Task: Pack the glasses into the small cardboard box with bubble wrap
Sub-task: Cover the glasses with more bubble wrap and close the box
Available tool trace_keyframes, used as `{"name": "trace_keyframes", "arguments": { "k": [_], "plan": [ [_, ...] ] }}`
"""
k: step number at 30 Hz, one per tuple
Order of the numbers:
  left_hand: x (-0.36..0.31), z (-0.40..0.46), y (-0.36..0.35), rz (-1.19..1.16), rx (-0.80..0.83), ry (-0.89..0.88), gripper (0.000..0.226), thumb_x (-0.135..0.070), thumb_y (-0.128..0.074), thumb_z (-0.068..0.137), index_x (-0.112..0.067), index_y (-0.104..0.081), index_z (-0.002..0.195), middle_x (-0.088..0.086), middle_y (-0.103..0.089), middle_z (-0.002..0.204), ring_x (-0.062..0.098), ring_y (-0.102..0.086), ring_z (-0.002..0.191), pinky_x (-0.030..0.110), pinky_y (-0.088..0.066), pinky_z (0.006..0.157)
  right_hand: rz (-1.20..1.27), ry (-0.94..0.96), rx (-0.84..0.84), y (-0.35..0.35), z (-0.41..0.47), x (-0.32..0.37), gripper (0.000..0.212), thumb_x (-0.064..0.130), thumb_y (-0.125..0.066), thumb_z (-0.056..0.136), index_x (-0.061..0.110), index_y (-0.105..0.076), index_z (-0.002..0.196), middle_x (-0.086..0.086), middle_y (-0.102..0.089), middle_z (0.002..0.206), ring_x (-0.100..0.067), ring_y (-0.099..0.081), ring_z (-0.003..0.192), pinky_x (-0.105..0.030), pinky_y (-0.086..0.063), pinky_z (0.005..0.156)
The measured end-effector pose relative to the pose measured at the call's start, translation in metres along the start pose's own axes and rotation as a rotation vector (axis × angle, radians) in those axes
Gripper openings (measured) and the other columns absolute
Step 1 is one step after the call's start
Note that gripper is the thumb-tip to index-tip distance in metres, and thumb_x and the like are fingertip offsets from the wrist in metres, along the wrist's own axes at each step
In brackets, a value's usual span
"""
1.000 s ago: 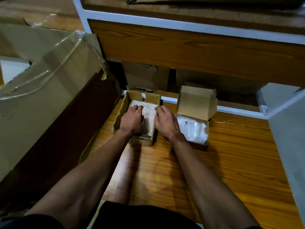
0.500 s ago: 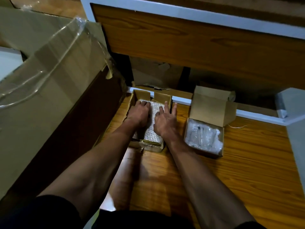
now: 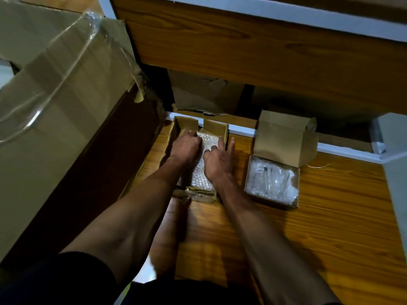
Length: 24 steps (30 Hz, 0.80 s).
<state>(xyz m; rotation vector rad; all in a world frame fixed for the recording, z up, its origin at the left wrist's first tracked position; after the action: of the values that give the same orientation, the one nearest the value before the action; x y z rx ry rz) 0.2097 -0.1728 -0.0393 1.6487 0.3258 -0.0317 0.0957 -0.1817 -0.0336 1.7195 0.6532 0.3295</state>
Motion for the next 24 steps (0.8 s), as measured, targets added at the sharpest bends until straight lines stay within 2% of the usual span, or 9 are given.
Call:
{"name": "trace_keyframes", "arguments": {
  "k": [4,6,8,11,13,16,20,22,24],
  "plan": [
    [0.01,-0.003,0.006,-0.245,-0.115,0.05,0.018,-0.02,-0.065,0.094,-0.012,-0.072,0.109,0.014,-0.06,0.116,0.035,-0.06,0.109,0.04,-0.055,0.078,0.086,-0.041,-0.089,-0.002,-0.001,-0.003,0.061,0.031,-0.076,0.087,0.018,-0.054,0.143,-0.01,-0.052,0.15,-0.033,-0.029,0.152,-0.062,-0.013,0.123],
    [0.011,-0.005,0.008,-0.184,-0.139,0.005,0.021,-0.021,-0.066,0.092,-0.018,-0.07,0.113,0.01,-0.059,0.116,0.032,-0.057,0.11,0.038,-0.049,0.079,0.165,-0.067,-0.165,0.0,-0.003,-0.007,0.076,0.038,-0.082,0.082,0.018,-0.046,0.146,-0.009,-0.047,0.152,-0.03,-0.033,0.15,-0.059,-0.019,0.122],
    [0.014,-0.006,0.01,-0.125,-0.153,-0.007,0.025,-0.028,-0.062,0.096,-0.021,-0.065,0.12,0.009,-0.061,0.119,0.033,-0.053,0.112,0.043,-0.045,0.086,0.254,-0.082,-0.224,0.006,-0.002,-0.012,0.083,0.042,-0.082,0.082,0.019,-0.04,0.15,-0.008,-0.042,0.158,-0.029,-0.03,0.151,-0.057,-0.02,0.121],
    [0.013,-0.015,0.013,-0.123,-0.204,-0.038,0.022,-0.035,-0.055,0.101,-0.025,-0.058,0.12,0.008,-0.064,0.117,0.035,-0.05,0.11,0.048,-0.04,0.091,0.406,-0.113,-0.166,0.013,0.001,-0.022,0.091,0.04,-0.08,0.085,0.02,-0.029,0.158,-0.005,-0.031,0.167,-0.028,-0.015,0.158,-0.058,-0.015,0.123],
    [0.008,-0.02,0.02,-0.19,-0.206,-0.079,0.015,-0.037,-0.052,0.102,-0.027,-0.056,0.113,0.006,-0.065,0.116,0.035,-0.051,0.107,0.047,-0.038,0.09,0.524,-0.136,-0.135,0.019,0.002,-0.03,0.093,0.037,-0.081,0.086,0.022,-0.025,0.159,-0.006,-0.037,0.165,-0.028,-0.011,0.16,-0.057,-0.013,0.123],
    [-0.001,-0.027,0.035,-0.243,-0.224,-0.112,0.011,-0.041,-0.053,0.102,-0.033,-0.055,0.109,0.0,-0.067,0.117,0.033,-0.053,0.106,0.046,-0.034,0.087,0.743,-0.107,-0.125,0.027,-0.002,-0.043,0.092,0.034,-0.079,0.086,0.025,-0.024,0.159,-0.002,-0.054,0.15,-0.029,-0.023,0.154,-0.054,-0.017,0.121],
    [-0.014,-0.03,0.056,-0.298,-0.196,-0.197,0.017,-0.052,-0.05,0.102,-0.037,-0.057,0.108,-0.008,-0.062,0.119,0.029,-0.052,0.112,0.05,-0.039,0.093,0.983,-0.013,-0.077,0.041,-0.013,-0.06,0.093,0.021,-0.075,0.084,0.032,-0.024,0.161,-0.006,-0.039,0.16,-0.032,-0.033,0.149,-0.053,-0.033,0.118],
    [-0.024,-0.029,0.067,-0.349,-0.161,-0.283,0.021,-0.056,-0.049,0.101,-0.037,-0.058,0.108,-0.011,-0.057,0.111,0.026,-0.054,0.109,0.052,-0.043,0.096,1.021,-0.004,-0.077,0.048,-0.018,-0.071,0.086,0.017,-0.073,0.087,0.034,-0.028,0.158,-0.01,-0.041,0.157,-0.034,-0.043,0.141,-0.051,-0.045,0.11],
    [-0.036,-0.028,0.077,-0.415,-0.107,-0.386,0.025,-0.053,-0.052,0.1,-0.031,-0.062,0.106,-0.01,-0.055,0.107,0.02,-0.054,0.105,0.047,-0.045,0.096,1.052,0.009,-0.074,0.057,-0.023,-0.081,0.077,0.022,-0.073,0.092,0.037,-0.031,0.155,-0.01,-0.043,0.155,-0.033,-0.046,0.139,-0.046,-0.048,0.107]
  ]
}}
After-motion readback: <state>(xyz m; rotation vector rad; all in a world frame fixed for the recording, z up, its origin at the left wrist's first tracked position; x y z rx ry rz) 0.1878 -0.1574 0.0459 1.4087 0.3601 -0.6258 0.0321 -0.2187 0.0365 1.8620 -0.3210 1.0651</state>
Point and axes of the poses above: each hand's wrist, its own z-axis towards the middle knuckle, its own y-axis out of the back of the hand, x = y × z, the point moved 4 cm from there along z, towards the middle knuckle
